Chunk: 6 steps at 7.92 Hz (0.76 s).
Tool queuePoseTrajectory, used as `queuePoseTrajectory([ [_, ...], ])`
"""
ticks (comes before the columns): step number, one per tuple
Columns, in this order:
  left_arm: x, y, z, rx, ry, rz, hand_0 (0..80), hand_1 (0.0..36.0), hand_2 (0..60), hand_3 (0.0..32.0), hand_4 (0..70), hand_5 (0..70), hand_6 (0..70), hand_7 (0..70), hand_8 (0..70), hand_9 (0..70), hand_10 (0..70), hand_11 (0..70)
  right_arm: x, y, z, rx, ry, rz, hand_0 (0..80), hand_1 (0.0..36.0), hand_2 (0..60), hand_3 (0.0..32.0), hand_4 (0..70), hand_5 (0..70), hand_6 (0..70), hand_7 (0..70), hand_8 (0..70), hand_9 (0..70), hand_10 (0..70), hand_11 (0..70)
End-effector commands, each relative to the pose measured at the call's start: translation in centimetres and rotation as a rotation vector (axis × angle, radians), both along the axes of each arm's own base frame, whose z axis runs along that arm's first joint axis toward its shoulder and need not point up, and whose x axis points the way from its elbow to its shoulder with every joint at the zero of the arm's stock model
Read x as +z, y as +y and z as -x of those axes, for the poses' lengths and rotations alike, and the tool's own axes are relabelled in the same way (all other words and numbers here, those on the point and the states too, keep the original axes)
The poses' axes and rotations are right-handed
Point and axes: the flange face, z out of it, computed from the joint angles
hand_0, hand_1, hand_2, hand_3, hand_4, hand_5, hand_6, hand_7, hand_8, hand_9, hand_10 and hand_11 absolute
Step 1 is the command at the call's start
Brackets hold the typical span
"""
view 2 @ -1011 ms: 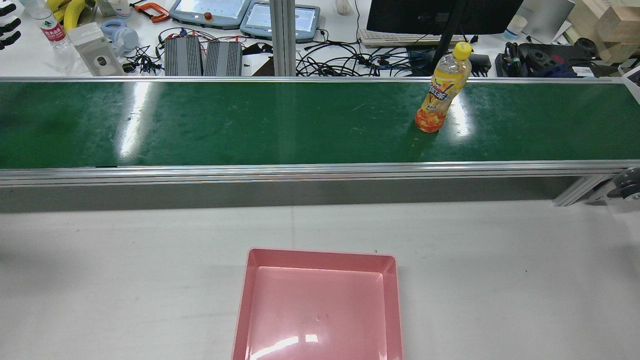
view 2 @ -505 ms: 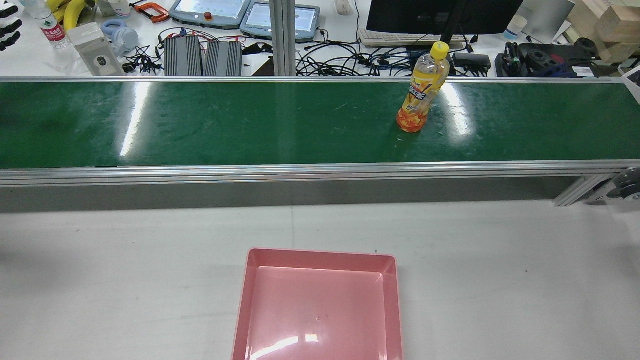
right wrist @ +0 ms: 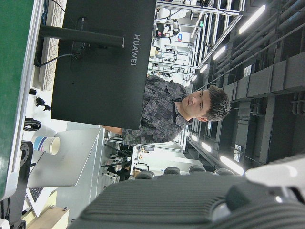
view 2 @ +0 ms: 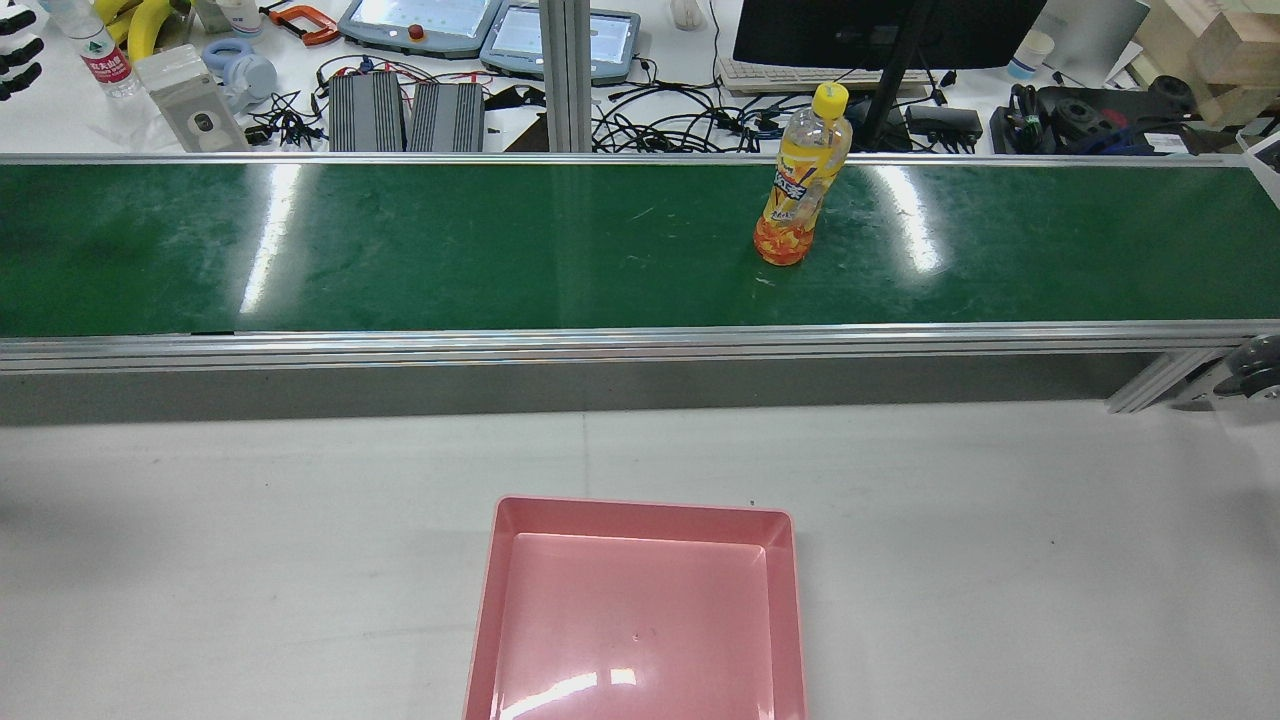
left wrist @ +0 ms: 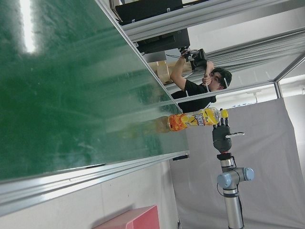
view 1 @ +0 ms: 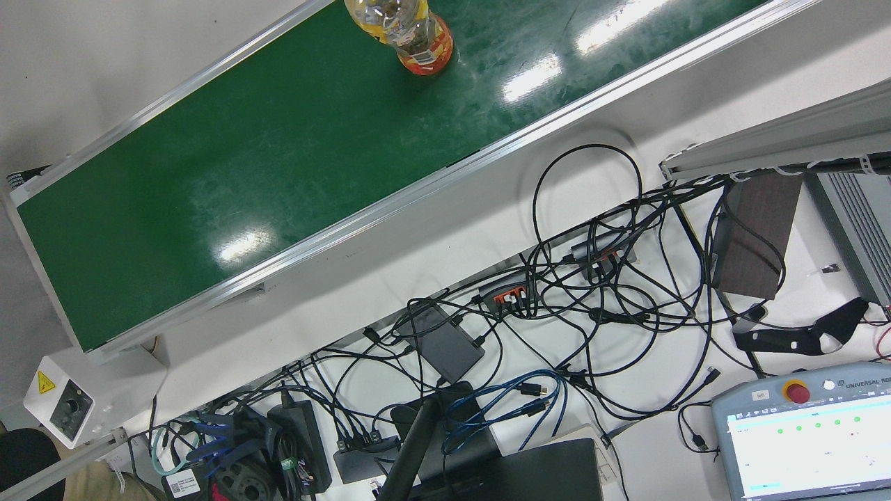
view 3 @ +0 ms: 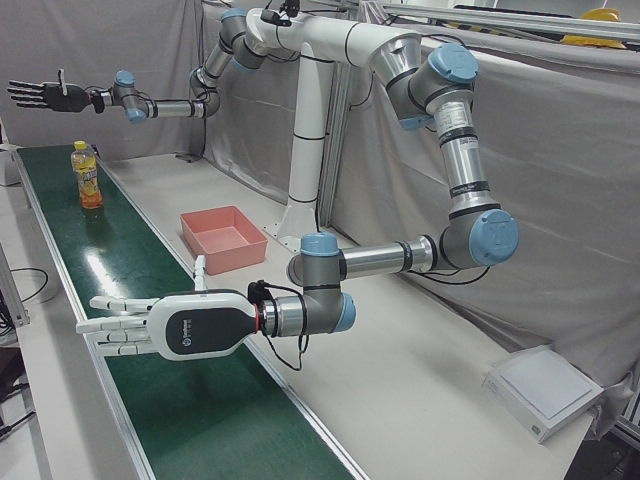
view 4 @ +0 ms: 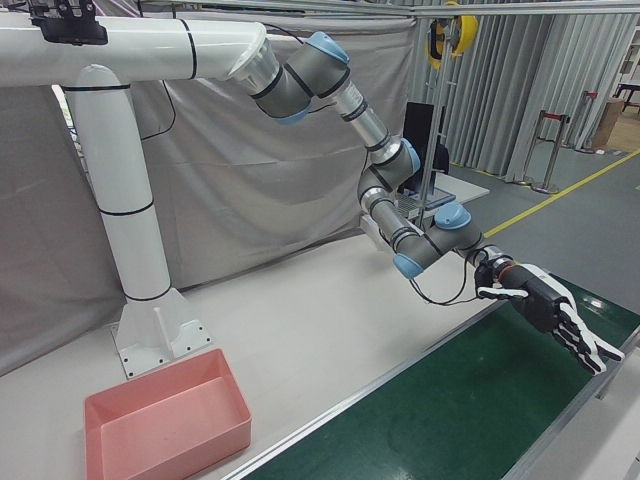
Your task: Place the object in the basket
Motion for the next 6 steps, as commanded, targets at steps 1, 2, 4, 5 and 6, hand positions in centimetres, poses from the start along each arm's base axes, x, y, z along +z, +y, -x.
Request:
queuePoseTrajectory([
  [1, 0.03, -0.01, 0.01, 0.000, 0.000, 0.000, 47.0, 3.0, 0.0, 0.0, 15.5, 10.5, 0.0, 0.0, 6.0, 9.9, 4.8, 7.6, 0.07, 0.07, 0.00, 0.000, 0.000, 0.001, 0.0, 0.0, 0.0, 0.0, 0.0, 0.0, 0.0, 0.0, 0.0, 0.0, 0.0, 0.0],
  [2, -0.04, 0.00, 0.01, 0.000, 0.000, -0.001, 47.1, 3.1, 0.0, 0.0, 15.7, 10.4, 0.0, 0.0, 5.9, 9.8, 4.5, 7.2, -0.01, -0.01, 0.00, 0.000, 0.000, 0.000, 0.0, 0.0, 0.0, 0.0, 0.0, 0.0, 0.0, 0.0, 0.0, 0.0, 0.0, 0.0],
  [4, -0.05, 0.00, 0.01, 0.000, 0.000, -0.001, 47.1, 3.1, 0.0, 0.0, 15.9, 10.5, 0.0, 0.0, 5.9, 9.8, 4.7, 7.4, -0.01, -0.01, 0.00, 0.000, 0.000, 0.000, 0.0, 0.0, 0.0, 0.0, 0.0, 0.0, 0.0, 0.0, 0.0, 0.0, 0.0, 0.0],
  [5, -0.03, 0.01, -0.08, 0.001, 0.000, 0.000, 47.2, 3.2, 0.0, 0.0, 15.9, 10.3, 0.0, 0.0, 5.7, 9.8, 4.8, 7.5, -0.01, -0.01, 0.00, 0.000, 0.000, 0.000, 0.0, 0.0, 0.0, 0.0, 0.0, 0.0, 0.0, 0.0, 0.0, 0.0, 0.0, 0.0],
  [6, -0.03, 0.01, 0.01, 0.000, 0.000, 0.000, 47.0, 2.9, 0.0, 0.0, 15.6, 10.7, 0.0, 0.0, 6.2, 10.1, 5.1, 8.1, 0.07, 0.07, 0.00, 0.000, 0.000, 0.001, 0.0, 0.0, 0.0, 0.0, 0.0, 0.0, 0.0, 0.0, 0.0, 0.0, 0.0, 0.0],
])
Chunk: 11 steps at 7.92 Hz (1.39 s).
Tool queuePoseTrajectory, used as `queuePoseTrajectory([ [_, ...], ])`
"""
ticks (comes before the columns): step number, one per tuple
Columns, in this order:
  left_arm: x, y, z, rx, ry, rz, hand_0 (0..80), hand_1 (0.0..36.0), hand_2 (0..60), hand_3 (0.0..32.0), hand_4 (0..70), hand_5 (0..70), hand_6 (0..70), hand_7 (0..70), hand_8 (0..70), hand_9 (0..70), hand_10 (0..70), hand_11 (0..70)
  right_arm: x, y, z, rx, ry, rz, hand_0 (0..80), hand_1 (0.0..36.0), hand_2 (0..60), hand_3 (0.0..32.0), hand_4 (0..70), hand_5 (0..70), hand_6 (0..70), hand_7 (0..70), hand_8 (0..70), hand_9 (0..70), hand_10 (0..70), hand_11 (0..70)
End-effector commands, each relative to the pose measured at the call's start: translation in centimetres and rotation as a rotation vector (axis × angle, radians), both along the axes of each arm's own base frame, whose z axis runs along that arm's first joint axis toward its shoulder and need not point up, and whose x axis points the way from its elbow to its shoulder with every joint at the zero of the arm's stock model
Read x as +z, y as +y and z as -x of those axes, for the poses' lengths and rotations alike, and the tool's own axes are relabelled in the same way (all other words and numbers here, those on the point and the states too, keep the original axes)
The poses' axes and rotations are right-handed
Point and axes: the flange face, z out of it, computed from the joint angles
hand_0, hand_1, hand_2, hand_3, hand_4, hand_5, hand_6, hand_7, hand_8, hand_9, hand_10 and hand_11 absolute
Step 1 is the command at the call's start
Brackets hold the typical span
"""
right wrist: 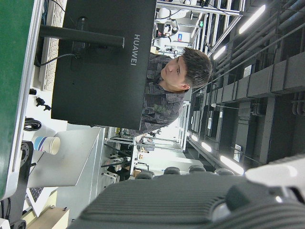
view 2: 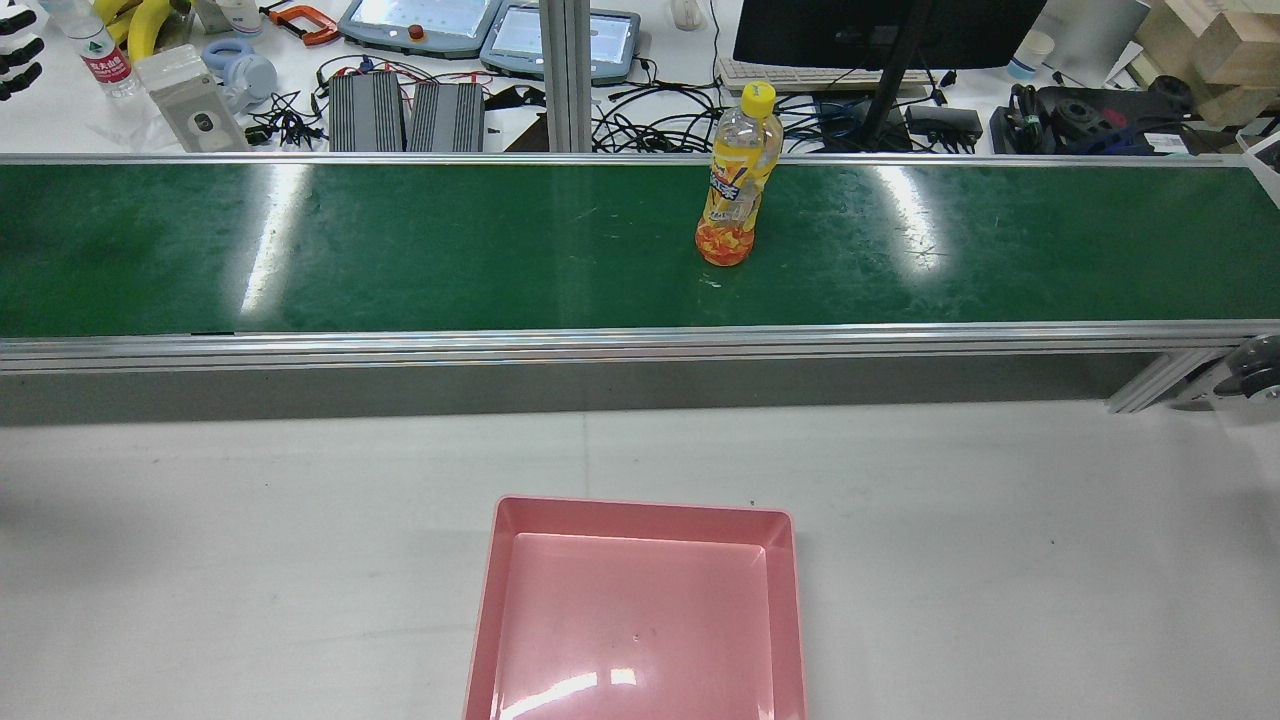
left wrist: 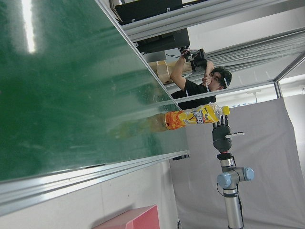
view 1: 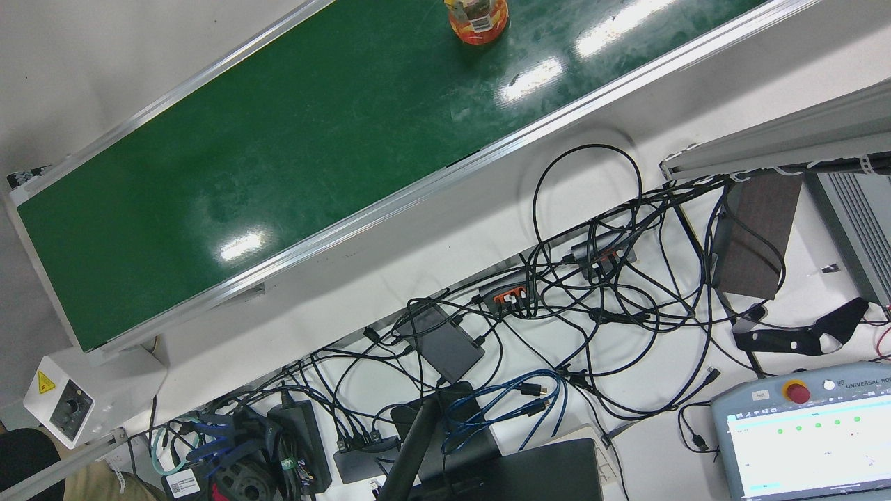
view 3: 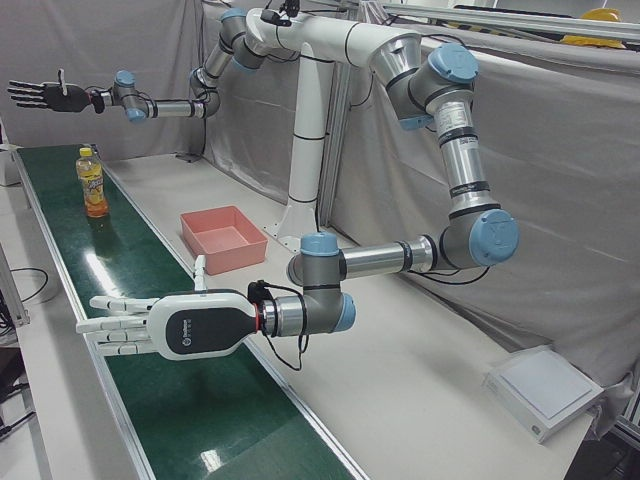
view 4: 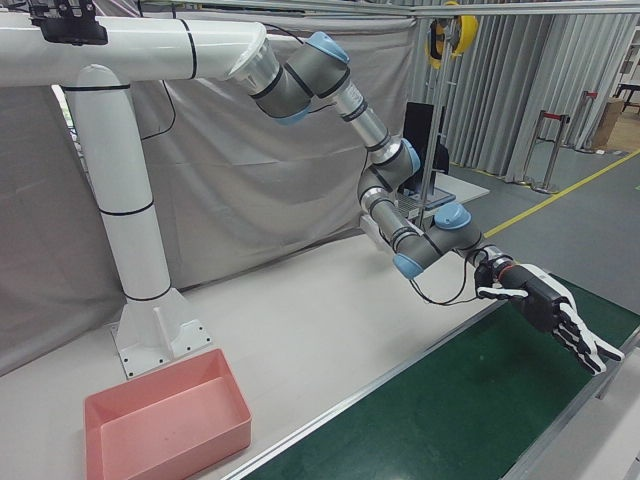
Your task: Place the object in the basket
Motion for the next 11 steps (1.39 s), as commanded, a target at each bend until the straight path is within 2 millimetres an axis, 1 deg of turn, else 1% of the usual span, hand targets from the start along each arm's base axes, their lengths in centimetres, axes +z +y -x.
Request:
queuePoseTrajectory([
  [1, 0.01, 0.00, 0.05, -0.002, 0.000, 0.001, 46.9, 2.9, 0.0, 0.0, 15.6, 10.6, 0.0, 0.0, 6.0, 9.8, 4.9, 7.7, 0.05, 0.05, 0.00, 0.000, 0.000, 0.001, 0.0, 0.0, 0.0, 0.0, 0.0, 0.0, 0.0, 0.0, 0.0, 0.0, 0.0, 0.0],
  [3, -0.09, -0.05, 0.01, 0.000, 0.000, -0.001, 46.8, 2.9, 0.0, 0.0, 15.4, 11.1, 0.0, 0.0, 6.3, 10.3, 5.2, 8.1, 0.05, 0.05, 0.00, 0.000, 0.000, 0.001, 0.0, 0.0, 0.0, 0.0, 0.0, 0.0, 0.0, 0.0, 0.0, 0.0, 0.0, 0.0],
  [5, -0.09, -0.04, -0.08, 0.001, 0.000, -0.001, 47.0, 2.9, 0.0, 0.0, 15.9, 10.9, 0.0, 0.0, 6.2, 10.2, 4.4, 7.0, 0.05, 0.05, 0.00, 0.000, 0.000, 0.001, 0.0, 0.0, 0.0, 0.0, 0.0, 0.0, 0.0, 0.0, 0.0, 0.0, 0.0, 0.0],
  [11, -0.20, -0.10, -0.18, 0.001, 0.002, -0.003, 46.7, 3.1, 0.0, 0.0, 15.0, 11.2, 0.0, 0.0, 6.4, 10.5, 5.0, 7.9, 0.05, -0.01, 0.00, 0.000, 0.000, 0.001, 0.0, 0.0, 0.0, 0.0, 0.0, 0.0, 0.0, 0.0, 0.0, 0.0, 0.0, 0.0],
])
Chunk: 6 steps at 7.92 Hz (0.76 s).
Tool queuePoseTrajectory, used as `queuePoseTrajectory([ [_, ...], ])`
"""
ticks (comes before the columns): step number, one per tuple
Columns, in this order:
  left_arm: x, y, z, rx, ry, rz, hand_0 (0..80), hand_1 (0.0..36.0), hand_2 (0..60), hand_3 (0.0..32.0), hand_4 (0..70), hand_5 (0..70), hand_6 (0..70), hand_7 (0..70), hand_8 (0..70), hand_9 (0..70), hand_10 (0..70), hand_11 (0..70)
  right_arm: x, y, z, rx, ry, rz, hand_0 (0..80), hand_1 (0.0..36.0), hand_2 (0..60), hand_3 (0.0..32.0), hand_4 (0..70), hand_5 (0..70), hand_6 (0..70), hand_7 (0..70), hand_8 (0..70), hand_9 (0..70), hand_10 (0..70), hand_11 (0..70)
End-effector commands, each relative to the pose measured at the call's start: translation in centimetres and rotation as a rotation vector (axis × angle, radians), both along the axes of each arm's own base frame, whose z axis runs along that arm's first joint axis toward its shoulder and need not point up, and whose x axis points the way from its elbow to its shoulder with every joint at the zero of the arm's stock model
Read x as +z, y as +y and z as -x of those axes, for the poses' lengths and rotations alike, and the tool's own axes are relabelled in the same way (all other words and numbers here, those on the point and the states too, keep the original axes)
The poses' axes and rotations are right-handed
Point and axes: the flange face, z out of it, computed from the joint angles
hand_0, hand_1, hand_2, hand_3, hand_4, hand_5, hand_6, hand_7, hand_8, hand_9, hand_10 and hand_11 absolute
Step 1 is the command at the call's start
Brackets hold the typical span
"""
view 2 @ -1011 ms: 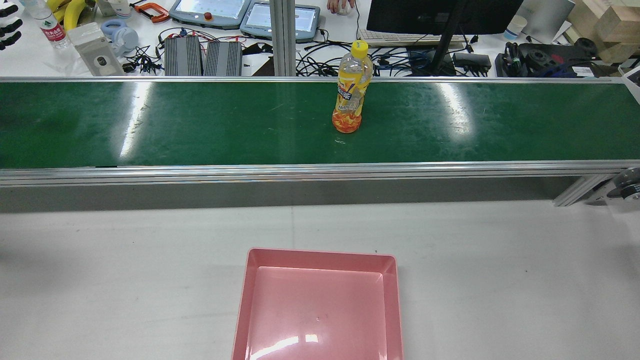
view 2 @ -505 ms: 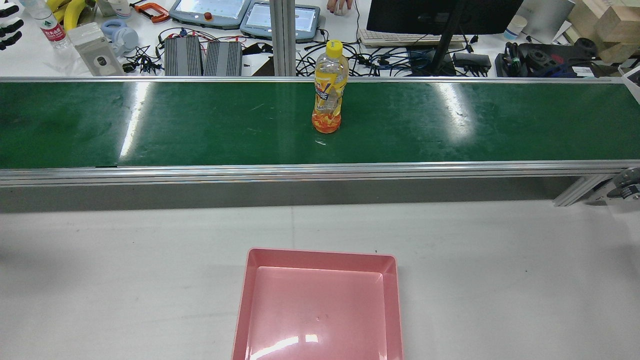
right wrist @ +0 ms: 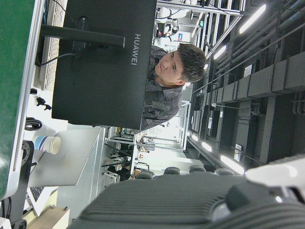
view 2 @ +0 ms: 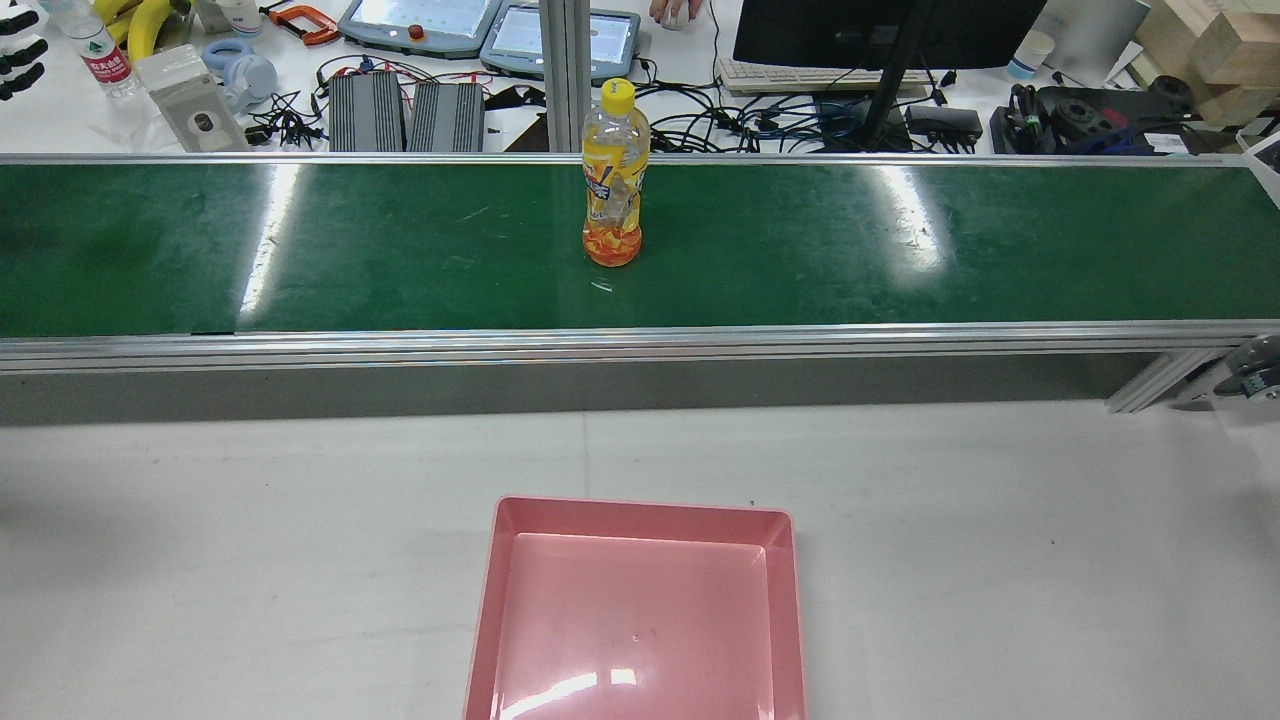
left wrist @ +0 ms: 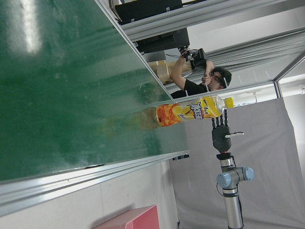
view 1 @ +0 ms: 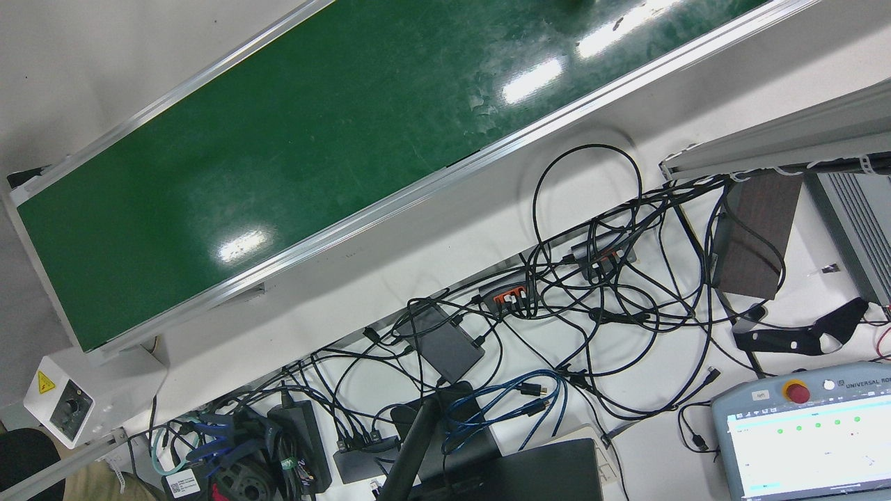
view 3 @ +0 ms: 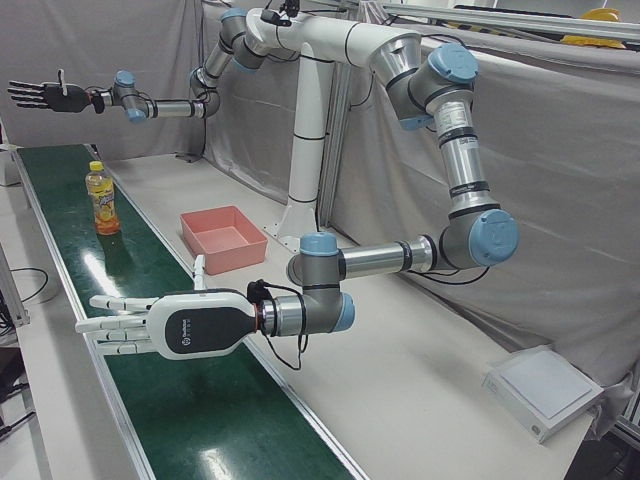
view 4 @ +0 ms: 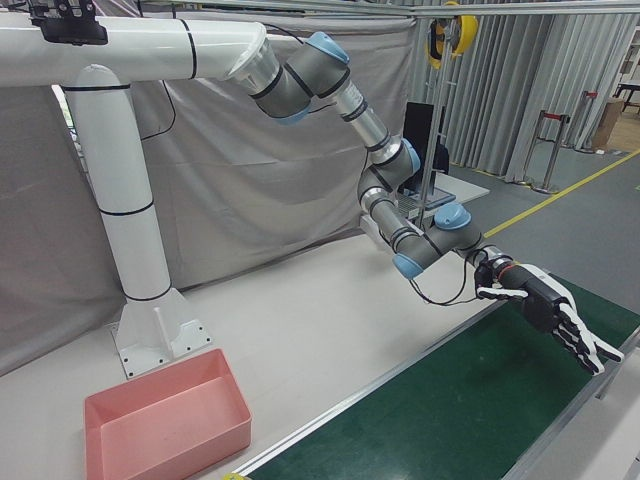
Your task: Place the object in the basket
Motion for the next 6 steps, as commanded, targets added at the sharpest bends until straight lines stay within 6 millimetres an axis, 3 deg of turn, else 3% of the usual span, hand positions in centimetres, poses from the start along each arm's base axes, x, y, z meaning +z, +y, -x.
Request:
queuePoseTrajectory([
  [1, -0.2, -0.1, -0.1, 0.002, 0.001, -0.002, 46.8, 3.6, 0.0, 0.0, 15.3, 11.4, 0.0, 0.0, 6.2, 10.3, 5.3, 8.4, 0.0, 0.0, 0.0, 0.000, 0.000, 0.001, 0.0, 0.0, 0.0, 0.0, 0.0, 0.0, 0.0, 0.0, 0.0, 0.0, 0.0, 0.0],
  [4, -0.3, -0.2, -0.3, 0.004, 0.001, -0.002, 46.7, 3.1, 0.0, 0.0, 15.1, 11.3, 0.0, 0.0, 6.1, 10.2, 5.8, 9.0, 0.0, 0.0, 0.0, 0.000, 0.000, 0.001, 0.0, 0.0, 0.0, 0.0, 0.0, 0.0, 0.0, 0.0, 0.0, 0.0, 0.0, 0.0],
  [6, -4.2, -2.4, -1.3, 0.004, -0.006, -0.018, 47.0, 3.2, 0.0, 0.0, 15.7, 11.7, 0.0, 0.0, 6.2, 10.3, 6.0, 9.4, 0.0, 0.0, 0.0, 0.000, 0.000, -0.001, 0.0, 0.0, 0.0, 0.0, 0.0, 0.0, 0.0, 0.0, 0.0, 0.0, 0.0, 0.0],
])
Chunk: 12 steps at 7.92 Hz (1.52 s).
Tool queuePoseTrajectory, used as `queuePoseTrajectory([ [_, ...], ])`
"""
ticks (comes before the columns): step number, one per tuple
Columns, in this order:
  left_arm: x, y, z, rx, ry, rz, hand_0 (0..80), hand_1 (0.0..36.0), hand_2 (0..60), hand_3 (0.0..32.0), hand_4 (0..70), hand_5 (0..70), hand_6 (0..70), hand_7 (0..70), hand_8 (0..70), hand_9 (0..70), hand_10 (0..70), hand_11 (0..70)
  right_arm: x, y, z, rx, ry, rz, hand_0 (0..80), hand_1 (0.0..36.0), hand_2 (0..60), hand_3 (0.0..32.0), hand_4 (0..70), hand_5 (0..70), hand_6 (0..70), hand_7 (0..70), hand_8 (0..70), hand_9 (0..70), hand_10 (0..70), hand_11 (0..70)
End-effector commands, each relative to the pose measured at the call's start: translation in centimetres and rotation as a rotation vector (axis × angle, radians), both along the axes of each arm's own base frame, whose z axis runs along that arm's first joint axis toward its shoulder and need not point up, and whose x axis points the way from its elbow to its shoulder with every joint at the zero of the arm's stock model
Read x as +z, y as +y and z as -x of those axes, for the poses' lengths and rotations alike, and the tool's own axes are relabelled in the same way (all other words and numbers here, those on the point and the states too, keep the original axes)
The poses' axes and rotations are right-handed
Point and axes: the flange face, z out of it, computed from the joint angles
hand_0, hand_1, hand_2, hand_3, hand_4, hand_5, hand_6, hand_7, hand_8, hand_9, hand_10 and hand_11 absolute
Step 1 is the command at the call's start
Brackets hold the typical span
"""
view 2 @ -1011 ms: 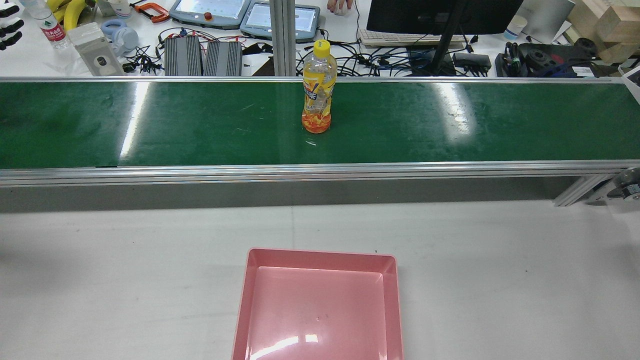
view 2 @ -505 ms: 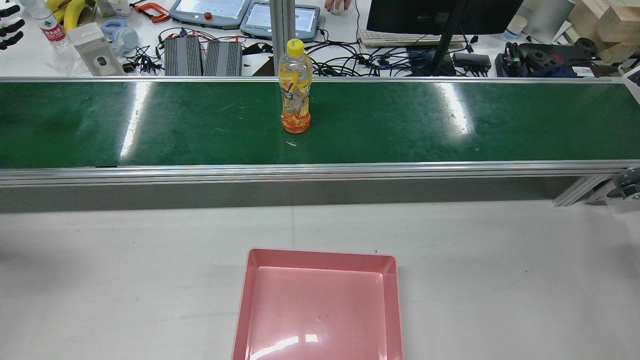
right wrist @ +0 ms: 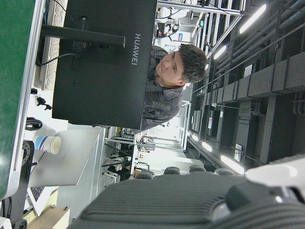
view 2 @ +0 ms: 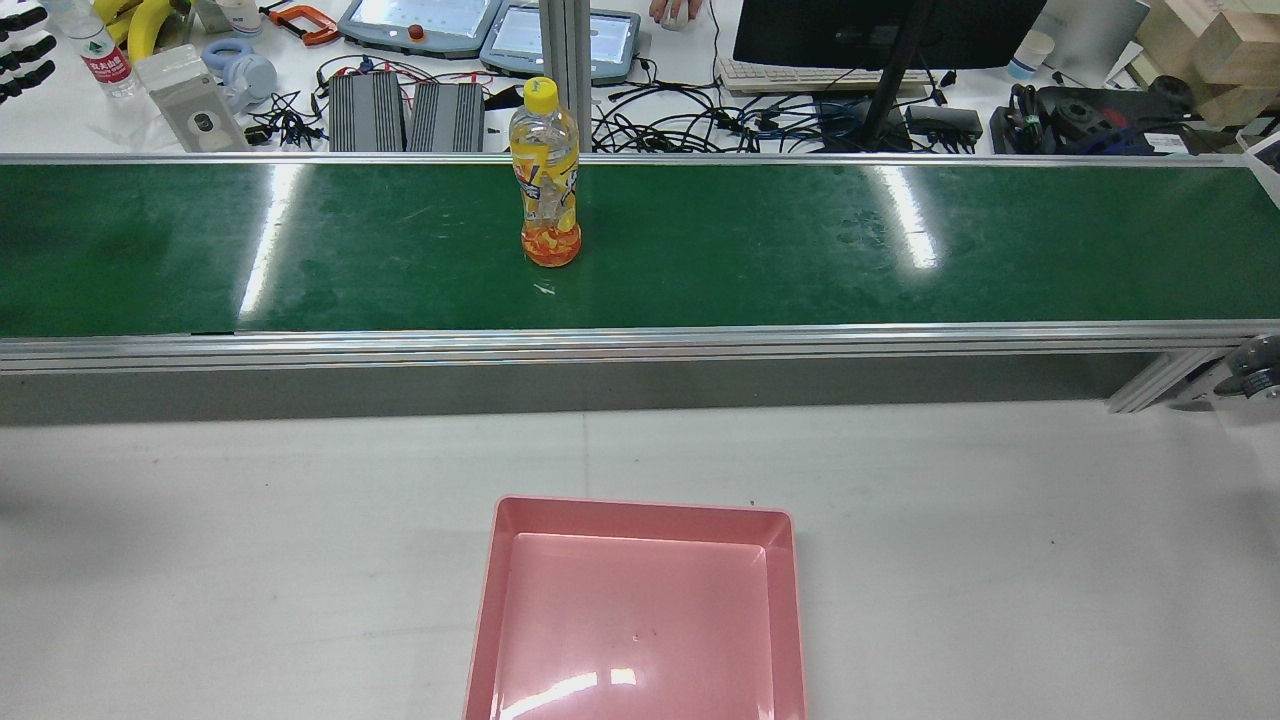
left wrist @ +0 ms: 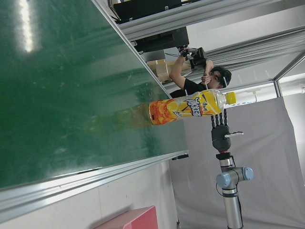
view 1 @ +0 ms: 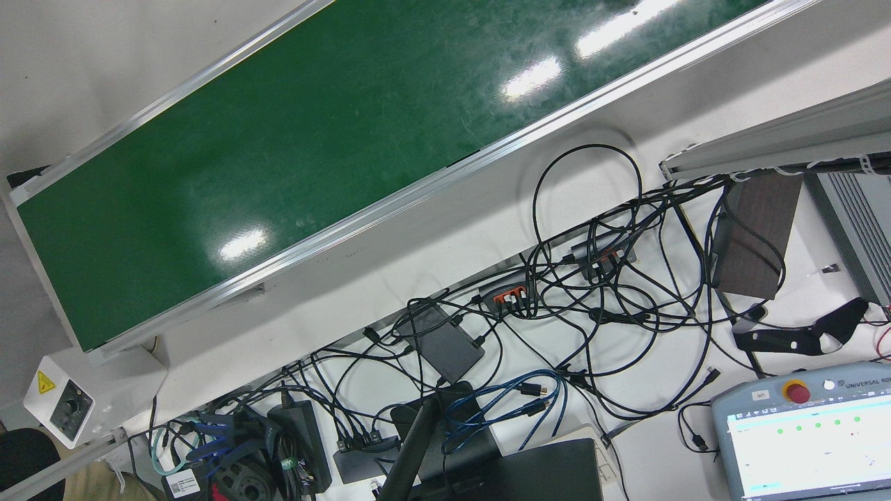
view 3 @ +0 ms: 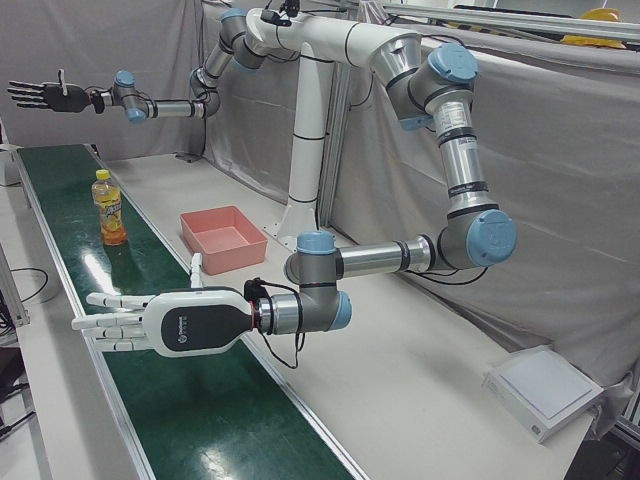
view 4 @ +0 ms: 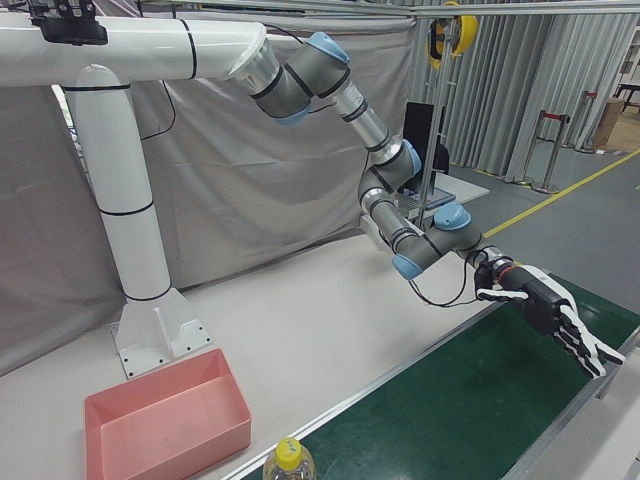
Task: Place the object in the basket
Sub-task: 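Reach the left hand forward to the juice bottle on the conveyor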
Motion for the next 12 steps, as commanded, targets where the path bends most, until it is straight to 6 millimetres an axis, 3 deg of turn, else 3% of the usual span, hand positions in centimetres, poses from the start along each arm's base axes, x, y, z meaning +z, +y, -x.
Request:
queuePoseTrajectory([
  [1, -5.6, -2.9, -1.6, 0.004, 0.000, -0.042, 46.9, 3.2, 0.0, 0.0, 16.1, 11.6, 0.0, 0.0, 6.3, 10.6, 6.3, 9.7, 0.0, 0.0, 0.0, 0.000, 0.000, 0.000, 0.0, 0.0, 0.0, 0.0, 0.0, 0.0, 0.0, 0.0, 0.0, 0.0, 0.0, 0.0],
  [2, -6.4, -2.7, -5.7, 0.065, 0.003, -0.045, 47.0, 3.2, 0.0, 0.0, 16.0, 11.6, 0.0, 0.0, 6.3, 10.7, 6.7, 10.3, -0.1, -0.1, 0.0, 0.000, 0.000, -0.001, 0.0, 0.0, 0.0, 0.0, 0.0, 0.0, 0.0, 0.0, 0.0, 0.0, 0.0, 0.0],
  [4, -10.4, -3.2, -12.5, 0.151, 0.005, -0.067, 46.6, 2.7, 0.0, 0.0, 15.7, 11.6, 0.0, 0.0, 6.8, 11.2, 7.0, 10.7, -0.1, -0.1, 0.0, 0.000, 0.000, -0.001, 0.0, 0.0, 0.0, 0.0, 0.0, 0.0, 0.0, 0.0, 0.0, 0.0, 0.0, 0.0],
  [5, -11.7, -3.1, -14.4, 0.173, 0.005, -0.078, 46.7, 2.6, 0.0, 0.0, 15.6, 12.1, 0.0, 0.0, 6.8, 11.2, 7.4, 11.3, 0.0, 0.0, 0.0, 0.000, 0.000, 0.000, 0.0, 0.0, 0.0, 0.0, 0.0, 0.0, 0.0, 0.0, 0.0, 0.0, 0.0, 0.0],
  [6, -14.2, -3.5, -16.0, 0.184, -0.005, -0.098, 46.6, 2.6, 0.0, 0.0, 15.5, 12.8, 0.0, 0.0, 6.9, 11.4, 7.4, 11.4, -0.1, -0.1, 0.0, 0.000, 0.000, -0.001, 0.0, 0.0, 0.0, 0.0, 0.0, 0.0, 0.0, 0.0, 0.0, 0.0, 0.0, 0.0],
  [7, -15.1, -3.0, -18.3, 0.214, -0.004, -0.108, 46.5, 2.8, 0.0, 0.0, 15.3, 12.2, 0.0, 0.0, 6.5, 11.0, 7.5, 11.5, 0.0, 0.0, 0.0, 0.000, 0.000, 0.000, 0.0, 0.0, 0.0, 0.0, 0.0, 0.0, 0.0, 0.0, 0.0, 0.0, 0.0, 0.0],
  [8, -15.3, -2.9, -18.6, 0.218, -0.004, -0.110, 46.5, 2.6, 0.0, 0.0, 15.5, 12.7, 0.0, 0.0, 6.7, 11.1, 7.7, 11.8, -0.1, -0.1, 0.0, 0.000, 0.000, -0.001, 0.0, 0.0, 0.0, 0.0, 0.0, 0.0, 0.0, 0.0, 0.0, 0.0, 0.0, 0.0],
  [10, -17.4, -2.4, -21.9, 0.258, 0.001, -0.119, 46.7, 2.7, 0.0, 0.0, 15.6, 12.9, 0.0, 0.0, 6.8, 11.3, 7.8, 11.9, 0.0, 0.0, 0.0, 0.000, 0.000, 0.000, 0.0, 0.0, 0.0, 0.0, 0.0, 0.0, 0.0, 0.0, 0.0, 0.0, 0.0, 0.0],
  [12, -18.7, -2.0, -23.5, 0.279, 0.005, -0.128, 46.6, 2.6, 0.0, 0.0, 15.5, 13.0, 0.0, 0.0, 7.1, 11.8, 7.8, 12.0, -0.1, -0.1, 0.0, 0.000, 0.000, -0.001, 0.0, 0.0, 0.0, 0.0, 0.0, 0.0, 0.0, 0.0, 0.0, 0.0, 0.0, 0.0],
])
